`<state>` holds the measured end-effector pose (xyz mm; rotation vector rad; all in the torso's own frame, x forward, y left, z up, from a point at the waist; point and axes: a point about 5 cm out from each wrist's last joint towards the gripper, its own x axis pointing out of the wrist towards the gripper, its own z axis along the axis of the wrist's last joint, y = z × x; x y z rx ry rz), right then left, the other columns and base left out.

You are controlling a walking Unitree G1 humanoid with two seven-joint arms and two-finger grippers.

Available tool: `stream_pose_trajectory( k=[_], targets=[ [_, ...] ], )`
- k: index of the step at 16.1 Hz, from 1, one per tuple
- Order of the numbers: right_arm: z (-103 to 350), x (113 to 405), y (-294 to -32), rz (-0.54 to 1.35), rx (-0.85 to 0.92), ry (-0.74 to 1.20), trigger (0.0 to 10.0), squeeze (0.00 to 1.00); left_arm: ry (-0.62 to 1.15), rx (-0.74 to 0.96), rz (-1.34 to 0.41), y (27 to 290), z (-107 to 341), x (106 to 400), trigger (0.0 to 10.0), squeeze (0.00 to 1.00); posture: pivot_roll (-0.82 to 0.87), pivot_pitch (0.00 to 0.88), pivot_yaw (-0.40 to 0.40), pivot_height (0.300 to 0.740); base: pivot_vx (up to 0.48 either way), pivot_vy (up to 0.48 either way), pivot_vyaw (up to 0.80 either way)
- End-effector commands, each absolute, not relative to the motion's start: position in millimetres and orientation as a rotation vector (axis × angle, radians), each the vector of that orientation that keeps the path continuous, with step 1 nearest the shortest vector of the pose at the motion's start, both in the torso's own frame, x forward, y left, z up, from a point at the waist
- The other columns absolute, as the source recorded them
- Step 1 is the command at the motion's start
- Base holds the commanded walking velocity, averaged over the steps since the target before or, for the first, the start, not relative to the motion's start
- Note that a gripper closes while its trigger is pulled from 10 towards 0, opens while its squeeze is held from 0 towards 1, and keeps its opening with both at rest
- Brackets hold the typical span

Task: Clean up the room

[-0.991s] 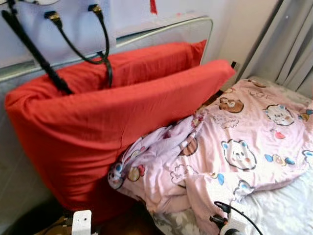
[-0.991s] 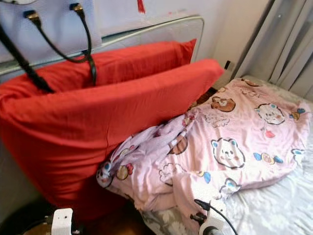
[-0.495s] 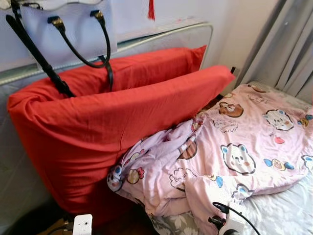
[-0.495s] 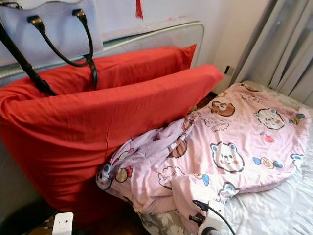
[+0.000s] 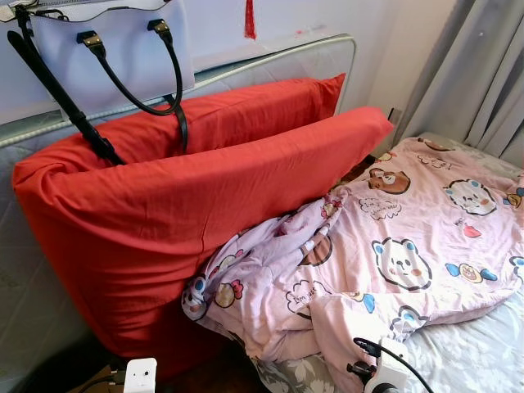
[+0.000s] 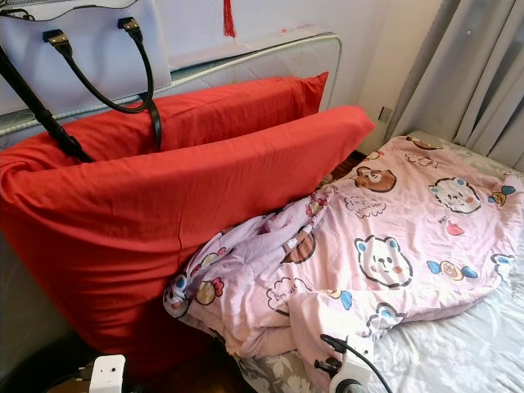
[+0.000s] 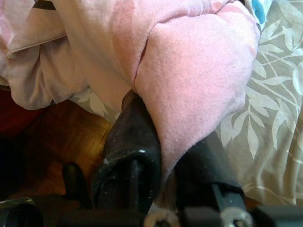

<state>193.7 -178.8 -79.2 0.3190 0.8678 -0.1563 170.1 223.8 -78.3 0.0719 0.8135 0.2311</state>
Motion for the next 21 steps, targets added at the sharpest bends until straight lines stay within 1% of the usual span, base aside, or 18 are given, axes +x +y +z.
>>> stream_pose_trajectory(
  k=[1,9,13,16,21],
  targets=[
    [-78.9,194.7,-178.6,-0.159,0.316,0.873,10.0,0.00,0.820,0.083,0.223,225.4,-79.3,167.1,10.0,0.00,0.08,0.000,-0.077,0.740,0.000,0.000,0.00],
    [-78.2,195.6,-180.1,-0.161,0.305,0.870,10.0,0.00,0.841,0.073,0.226,224.1,-82.1,162.6,10.0,0.00,0.09,0.000,-0.094,0.740,0.000,0.000,0.00],
    [-78.3,195.4,-181.5,-0.167,0.299,0.871,10.0,0.00,0.848,0.067,0.248,228.4,-82.2,160.5,10.0,0.00,0.10,0.000,-0.100,0.740,0.000,0.000,0.00],
    [-78.5,195.2,-181.2,-0.162,0.291,0.877,10.0,0.00,0.857,0.067,0.255,231.9,-83.3,155.7,10.0,0.00,0.10,0.000,-0.101,0.740,-0.247,0.000,0.00],
    [-78.2,195.3,-182.4,-0.163,0.286,0.873,10.0,0.00,0.852,0.063,0.242,226.8,-83.8,157.2,10.0,0.00,0.09,0.000,-0.102,0.740,-0.286,0.000,0.00]
  ],
)
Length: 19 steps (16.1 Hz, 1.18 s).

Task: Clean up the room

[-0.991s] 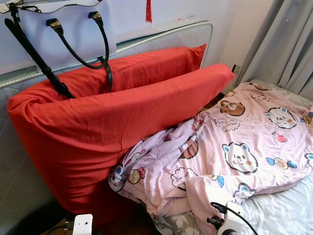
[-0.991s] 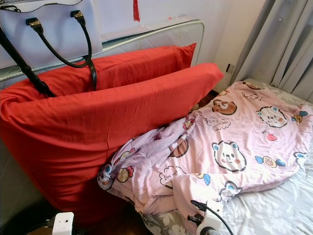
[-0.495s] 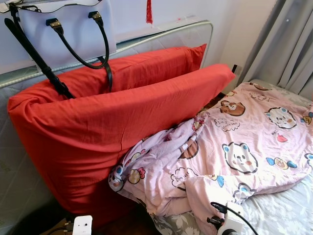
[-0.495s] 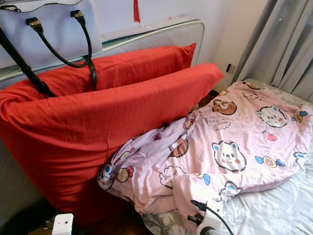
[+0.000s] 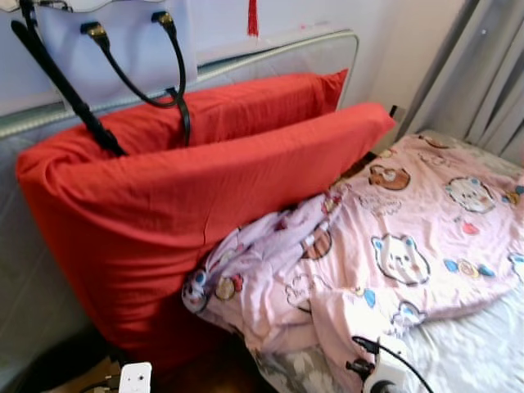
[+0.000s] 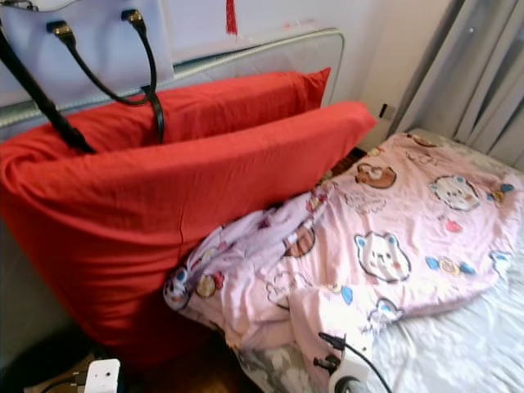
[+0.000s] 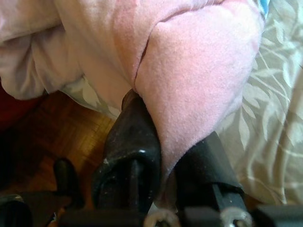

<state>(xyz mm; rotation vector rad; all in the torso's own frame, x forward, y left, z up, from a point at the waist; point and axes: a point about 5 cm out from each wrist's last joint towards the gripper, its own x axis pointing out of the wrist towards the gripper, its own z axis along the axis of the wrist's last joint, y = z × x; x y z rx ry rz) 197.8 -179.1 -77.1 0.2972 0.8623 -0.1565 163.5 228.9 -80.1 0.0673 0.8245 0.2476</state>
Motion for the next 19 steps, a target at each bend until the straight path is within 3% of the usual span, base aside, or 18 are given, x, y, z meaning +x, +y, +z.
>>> stream_pose_trajectory(
  k=[1,9,14,19],
  targets=[
    [-78.2,195.3,-182.6,-0.165,0.283,0.873,10.0,0.00,0.851,0.062,0.243,227.1,-83.6,157.4,10.0,0.00,0.09,0.000,-0.103,0.740,-0.296,0.000,0.00],
    [-74.5,198.0,-186.3,-0.252,0.274,0.790,10.0,0.00,0.867,0.071,0.241,229.1,-84.9,153.9,10.0,0.00,0.10,0.000,-0.101,0.740,-0.294,0.000,0.00],
    [-48.5,230.8,-210.7,-0.341,0.282,0.612,10.0,0.00,0.876,0.085,0.228,226.9,-84.9,156.1,10.0,0.00,0.10,0.000,-0.099,0.740,0.000,0.000,0.00],
    [-41.9,236.4,-216.7,-0.345,0.261,0.561,10.0,0.00,0.865,0.074,0.220,223.7,-84.6,157.8,10.0,0.00,0.09,0.000,-0.098,0.740,-0.049,0.000,0.00]
  ],
)
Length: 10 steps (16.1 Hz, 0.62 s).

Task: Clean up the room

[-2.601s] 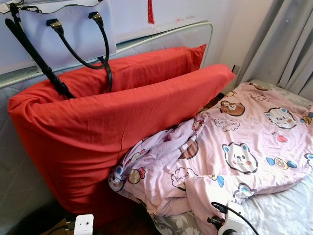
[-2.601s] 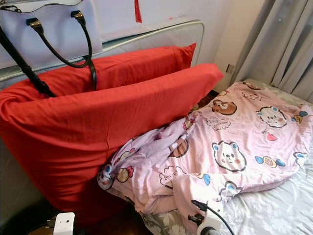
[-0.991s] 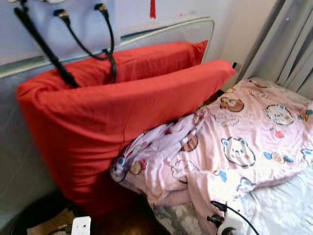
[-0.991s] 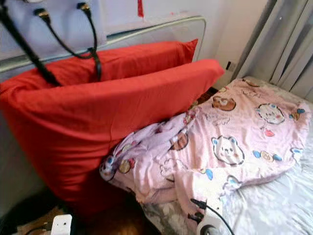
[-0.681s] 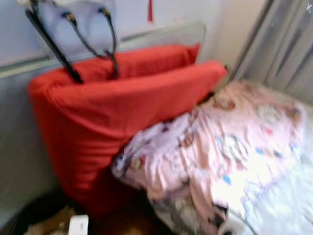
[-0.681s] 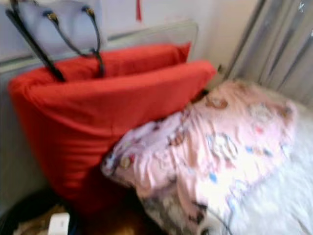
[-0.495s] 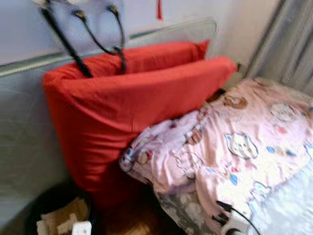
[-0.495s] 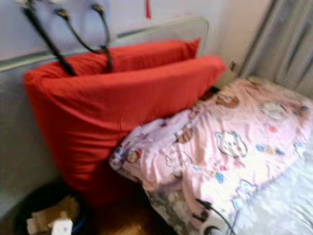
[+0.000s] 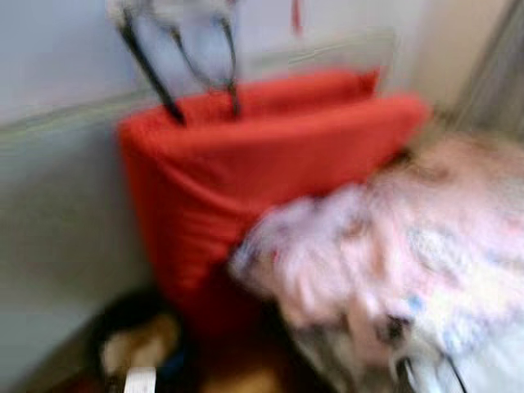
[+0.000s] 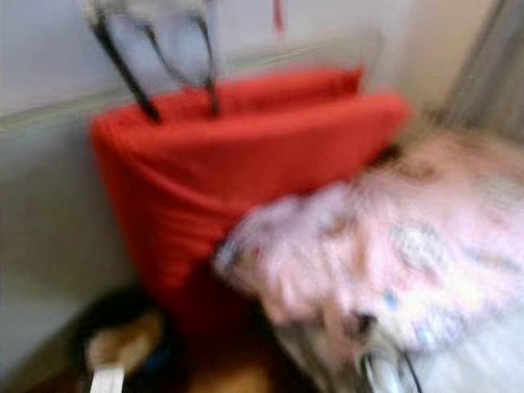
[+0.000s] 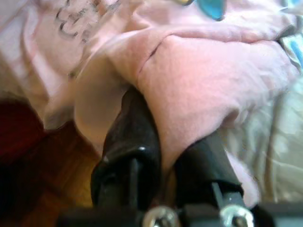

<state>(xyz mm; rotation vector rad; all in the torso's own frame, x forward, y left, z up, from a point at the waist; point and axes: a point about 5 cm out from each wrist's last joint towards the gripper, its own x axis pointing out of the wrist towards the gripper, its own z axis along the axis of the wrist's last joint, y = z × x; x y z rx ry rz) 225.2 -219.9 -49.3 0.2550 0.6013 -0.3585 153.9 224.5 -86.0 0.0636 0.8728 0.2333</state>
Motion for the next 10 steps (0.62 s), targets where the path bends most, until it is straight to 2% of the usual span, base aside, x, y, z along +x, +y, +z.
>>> stream_pose_trajectory(
  k=[1,7,10],
  targets=[
    [-41.3,237.1,-216.8,-0.345,0.261,0.555,10.0,0.00,0.864,0.073,0.218,223.3,-84.7,157.7,10.0,0.00,0.09,0.000,-0.099,0.740,-0.244,0.000,0.00],
    [-36.8,242.6,-215.2,-0.335,0.250,0.524,10.0,0.00,0.869,0.074,0.219,224.1,-85.8,154.4,10.0,0.00,0.09,0.000,-0.101,0.740,-0.256,0.000,0.00],
    [-37.1,242.3,-215.3,-0.336,0.252,0.527,10.0,0.00,0.883,0.083,0.223,225.7,-86.5,152.5,10.0,0.00,0.09,0.000,-0.102,0.740,0.000,0.000,0.00]
  ],
)
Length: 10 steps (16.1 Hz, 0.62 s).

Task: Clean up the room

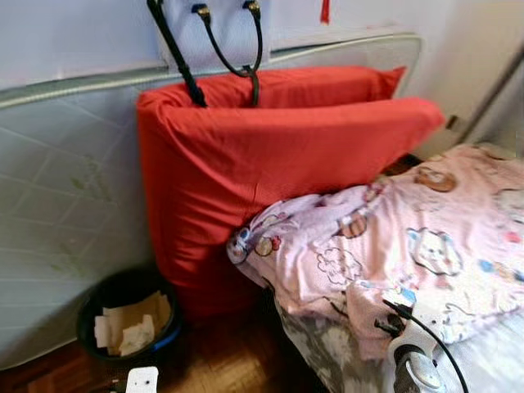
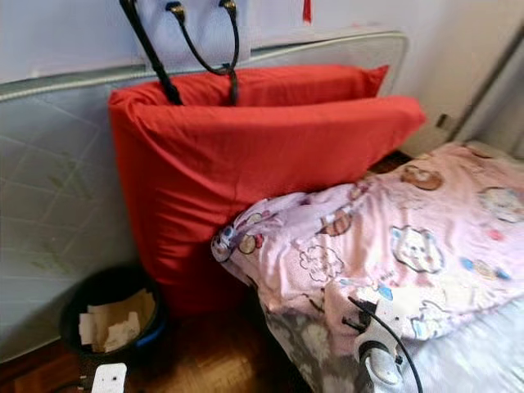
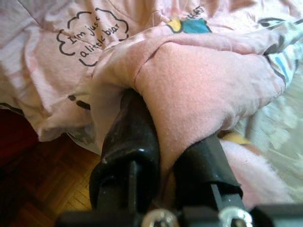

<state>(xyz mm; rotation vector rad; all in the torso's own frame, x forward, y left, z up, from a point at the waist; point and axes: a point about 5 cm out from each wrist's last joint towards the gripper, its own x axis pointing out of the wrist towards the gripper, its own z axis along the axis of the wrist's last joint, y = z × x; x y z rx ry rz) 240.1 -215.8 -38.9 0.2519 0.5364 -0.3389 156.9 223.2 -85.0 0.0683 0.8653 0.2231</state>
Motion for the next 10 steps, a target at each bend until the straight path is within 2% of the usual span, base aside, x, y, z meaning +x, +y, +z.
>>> stream_pose_trajectory(
  k=[1,10],
  targets=[
    [-37.3,242.2,-215.3,-0.338,0.253,0.528,10.0,0.00,0.883,0.080,0.224,226.0,-86.6,152.2,10.0,0.00,0.09,0.000,-0.102,0.740,0.000,0.000,0.00],
    [-40.1,237.5,-219.5,-0.376,0.271,0.542,10.0,0.00,0.884,0.079,0.224,226.3,-86.7,151.7,10.0,0.00,0.09,0.000,-0.101,0.740,0.000,0.000,0.00]
  ],
)
